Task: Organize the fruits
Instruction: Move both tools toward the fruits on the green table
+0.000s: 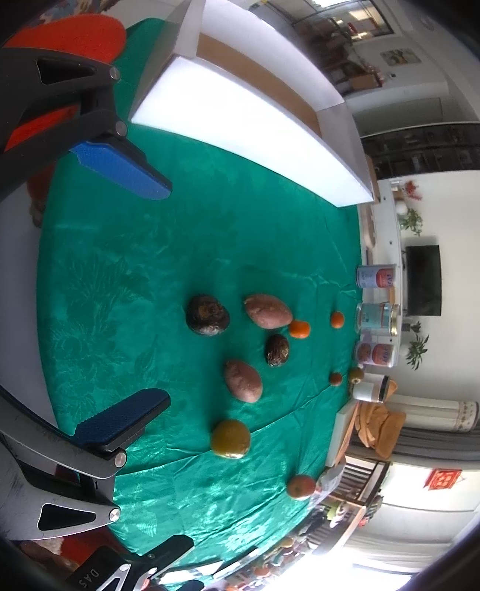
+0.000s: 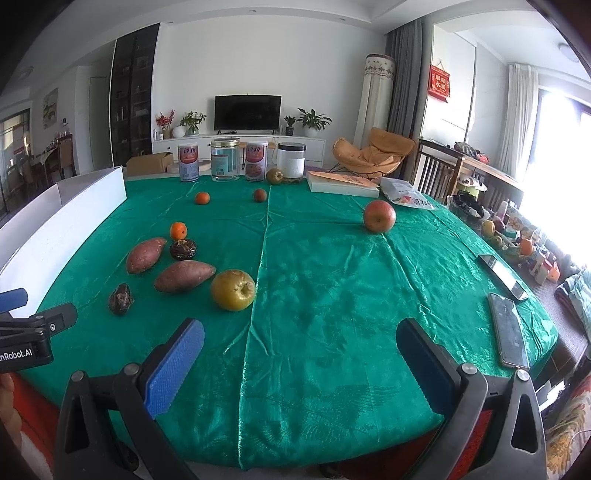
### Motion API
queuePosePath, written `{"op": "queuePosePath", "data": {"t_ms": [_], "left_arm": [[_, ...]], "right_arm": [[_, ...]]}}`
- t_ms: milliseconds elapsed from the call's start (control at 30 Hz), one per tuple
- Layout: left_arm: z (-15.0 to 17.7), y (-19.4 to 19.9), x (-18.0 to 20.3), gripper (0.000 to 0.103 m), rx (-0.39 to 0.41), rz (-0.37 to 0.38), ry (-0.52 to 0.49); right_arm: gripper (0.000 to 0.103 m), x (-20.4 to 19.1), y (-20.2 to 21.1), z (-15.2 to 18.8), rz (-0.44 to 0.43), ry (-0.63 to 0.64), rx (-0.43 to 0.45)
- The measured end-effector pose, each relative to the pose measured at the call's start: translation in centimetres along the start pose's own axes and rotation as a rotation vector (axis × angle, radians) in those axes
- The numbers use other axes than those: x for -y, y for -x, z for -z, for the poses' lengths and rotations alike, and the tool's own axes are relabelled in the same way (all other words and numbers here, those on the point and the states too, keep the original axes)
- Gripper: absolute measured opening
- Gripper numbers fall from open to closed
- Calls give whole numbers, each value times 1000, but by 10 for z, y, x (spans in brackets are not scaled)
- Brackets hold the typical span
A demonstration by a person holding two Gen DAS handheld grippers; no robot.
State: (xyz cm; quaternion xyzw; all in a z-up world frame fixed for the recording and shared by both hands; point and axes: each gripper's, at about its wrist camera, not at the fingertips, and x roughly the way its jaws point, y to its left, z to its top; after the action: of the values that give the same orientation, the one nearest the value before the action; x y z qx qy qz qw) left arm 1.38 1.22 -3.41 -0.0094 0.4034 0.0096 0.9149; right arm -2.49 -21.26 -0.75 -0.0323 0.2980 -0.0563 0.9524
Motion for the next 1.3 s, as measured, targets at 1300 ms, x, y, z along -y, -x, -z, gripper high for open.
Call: {"op": "queuePosePath", "data": {"t_ms": [1300], "left_arm": [[9, -29, -18, 102, -101, 123, 57]], "right_arm": [[103, 12, -10, 10, -22, -47, -12]]}}
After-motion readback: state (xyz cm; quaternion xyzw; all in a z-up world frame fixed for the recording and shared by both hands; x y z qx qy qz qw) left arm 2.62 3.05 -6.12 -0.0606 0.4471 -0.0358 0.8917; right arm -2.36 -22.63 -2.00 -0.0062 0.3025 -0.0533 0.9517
